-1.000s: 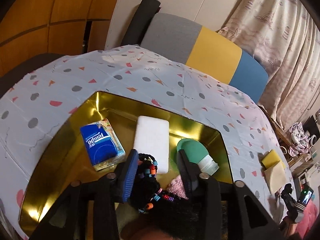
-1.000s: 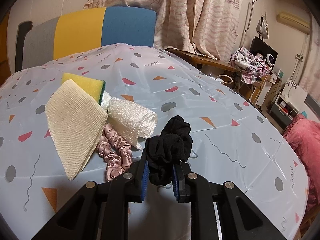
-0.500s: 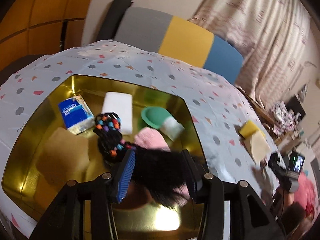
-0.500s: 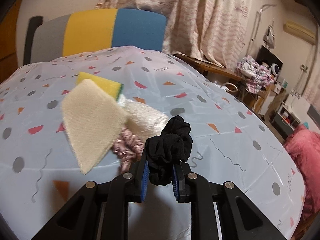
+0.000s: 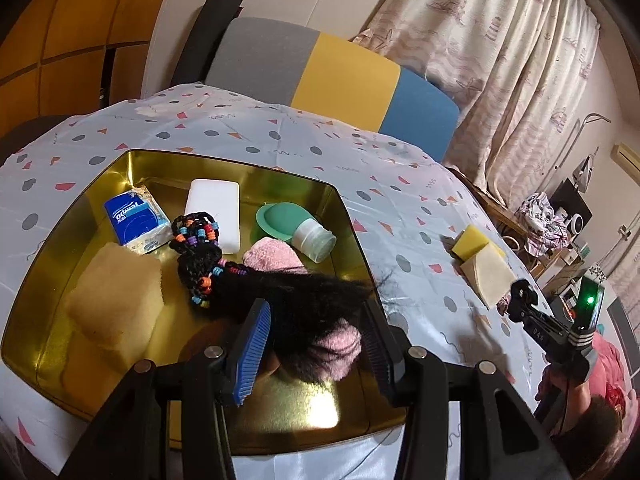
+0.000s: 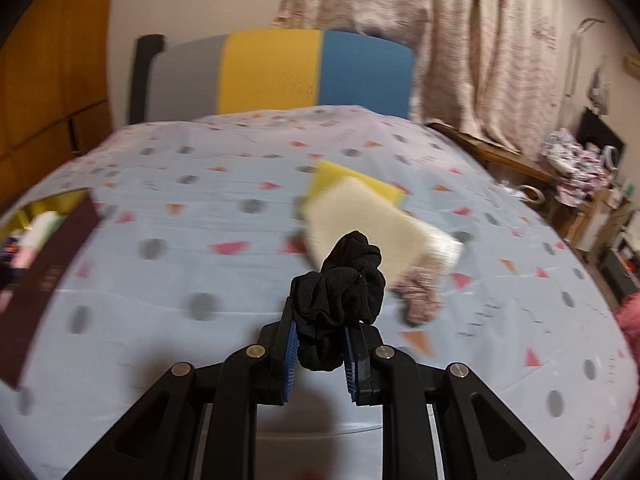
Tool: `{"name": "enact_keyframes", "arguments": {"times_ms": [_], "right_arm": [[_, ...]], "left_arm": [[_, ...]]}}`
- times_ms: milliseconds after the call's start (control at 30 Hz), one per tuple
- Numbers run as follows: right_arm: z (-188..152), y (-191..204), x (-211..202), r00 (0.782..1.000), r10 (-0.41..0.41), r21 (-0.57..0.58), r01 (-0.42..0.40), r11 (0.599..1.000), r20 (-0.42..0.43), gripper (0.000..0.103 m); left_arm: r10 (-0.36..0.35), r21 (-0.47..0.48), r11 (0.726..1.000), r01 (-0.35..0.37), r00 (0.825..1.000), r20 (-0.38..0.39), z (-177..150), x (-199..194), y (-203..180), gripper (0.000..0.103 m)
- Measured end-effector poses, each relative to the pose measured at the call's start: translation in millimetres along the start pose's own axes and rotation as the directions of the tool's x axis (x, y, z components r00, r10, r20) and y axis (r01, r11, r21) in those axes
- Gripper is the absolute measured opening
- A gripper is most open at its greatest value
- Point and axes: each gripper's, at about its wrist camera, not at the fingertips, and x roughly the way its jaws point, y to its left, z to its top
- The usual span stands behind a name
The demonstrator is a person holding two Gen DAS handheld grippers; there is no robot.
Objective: Organize rigid objects
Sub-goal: 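Carry the hair tie into the tray and release it with the left gripper, then carry the black scrunchie into the tray and open the right gripper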
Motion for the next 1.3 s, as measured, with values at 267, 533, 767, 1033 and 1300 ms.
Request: {"name": "enact_keyframes", "arguments": {"times_ms": [267,533,767,1033,1300], "right_arm": [[13.2,76.6,-20.3,0.976,0.218,-0.017,-0.218,0.976,-0.002,0.020],[32.4,152.9,-32.7,0.923,0.385,-0.064,-0.385,0.921,-0.017,0.020],[60.2,231.0,-22.6,0.877,0.476,-0.143,-0.480,0.865,-0.066,0.020],[84.1,302.9,25.0,0.851,0.485,-0.184,-0.520,0.834,-0.202,0.022],[86.7,320.4,57.3,0.857,0.439,-0.177,-0.492,0.853,-0.269,0.046]], "left_arm": [[-0.001,-0.008,1.000,0.001,1.000,0.016,-8.2,-16.4,17.6,0.047],[0.005,-0.042,0.999,-0.005,1.000,0.017,-15.6,-26.0,43.2,0.047],[0.011,-0.063,0.998,-0.010,1.000,0.024,-16.2,-28.0,48.7,0.047],[0.023,-0.096,0.995,-0.020,0.999,0.026,-11.4,-32.1,61.1,0.047],[0.027,-0.126,0.992,-0.023,0.999,0.029,-8.6,-33.2,70.6,0.047]]}}
